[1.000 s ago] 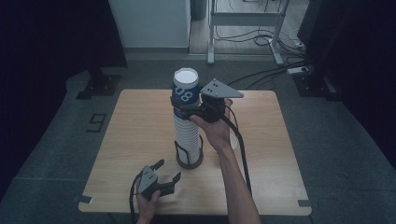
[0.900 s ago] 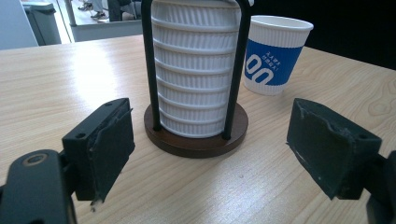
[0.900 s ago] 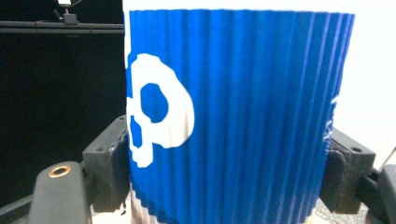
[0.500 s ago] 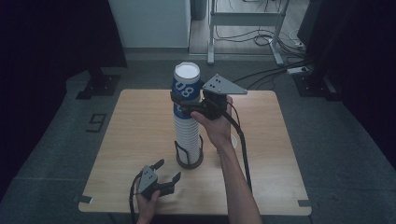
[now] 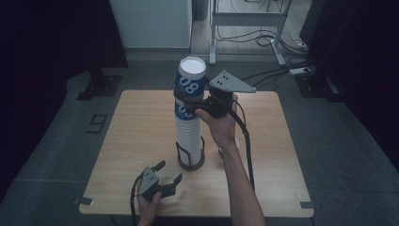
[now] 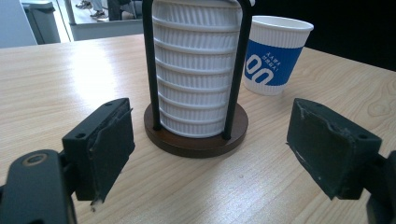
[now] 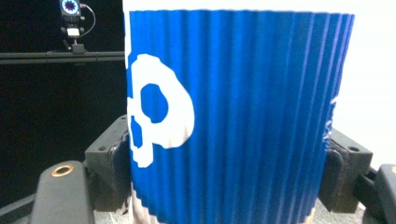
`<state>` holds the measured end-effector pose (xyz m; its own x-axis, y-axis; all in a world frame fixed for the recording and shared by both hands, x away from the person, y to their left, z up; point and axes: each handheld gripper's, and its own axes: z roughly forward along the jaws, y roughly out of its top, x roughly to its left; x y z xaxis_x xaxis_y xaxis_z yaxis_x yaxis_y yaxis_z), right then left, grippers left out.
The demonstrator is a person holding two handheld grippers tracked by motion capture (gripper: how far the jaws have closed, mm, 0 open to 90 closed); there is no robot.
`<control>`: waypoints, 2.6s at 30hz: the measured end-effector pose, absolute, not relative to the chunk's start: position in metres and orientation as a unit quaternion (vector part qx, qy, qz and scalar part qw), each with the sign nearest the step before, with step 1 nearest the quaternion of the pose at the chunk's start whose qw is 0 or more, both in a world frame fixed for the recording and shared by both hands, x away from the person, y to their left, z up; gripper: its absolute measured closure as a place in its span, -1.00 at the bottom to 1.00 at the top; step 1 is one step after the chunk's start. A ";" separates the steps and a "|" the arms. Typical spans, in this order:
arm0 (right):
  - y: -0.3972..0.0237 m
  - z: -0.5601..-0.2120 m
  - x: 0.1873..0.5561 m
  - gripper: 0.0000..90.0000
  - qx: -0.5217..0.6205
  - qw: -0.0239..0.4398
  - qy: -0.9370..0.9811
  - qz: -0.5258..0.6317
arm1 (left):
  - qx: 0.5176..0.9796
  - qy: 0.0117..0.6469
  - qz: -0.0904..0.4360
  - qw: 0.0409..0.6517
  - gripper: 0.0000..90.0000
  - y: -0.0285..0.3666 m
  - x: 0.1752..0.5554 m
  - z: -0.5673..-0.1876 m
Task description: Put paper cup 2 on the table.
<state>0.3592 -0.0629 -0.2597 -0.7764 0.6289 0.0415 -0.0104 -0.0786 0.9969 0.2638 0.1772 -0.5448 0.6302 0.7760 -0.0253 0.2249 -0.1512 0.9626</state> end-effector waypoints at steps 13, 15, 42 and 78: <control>-0.084 -0.264 0.353 -0.54 0.261 0.235 0.631 0.692 | 0.718 0.348 0.250 0.549 -0.67 0.177 0.264 -0.545; -0.089 -0.266 0.352 -0.54 0.264 0.234 0.629 0.693 | 0.719 0.347 0.250 0.548 -0.67 0.177 0.264 -0.545; -0.137 -0.310 0.333 -0.54 0.302 0.235 0.645 0.662 | 0.718 0.350 0.243 0.551 -0.64 0.178 0.265 -0.545; -0.140 -0.398 0.311 -0.53 0.340 0.187 0.648 0.656 | 0.721 0.347 0.225 0.556 -0.64 0.182 0.268 -0.544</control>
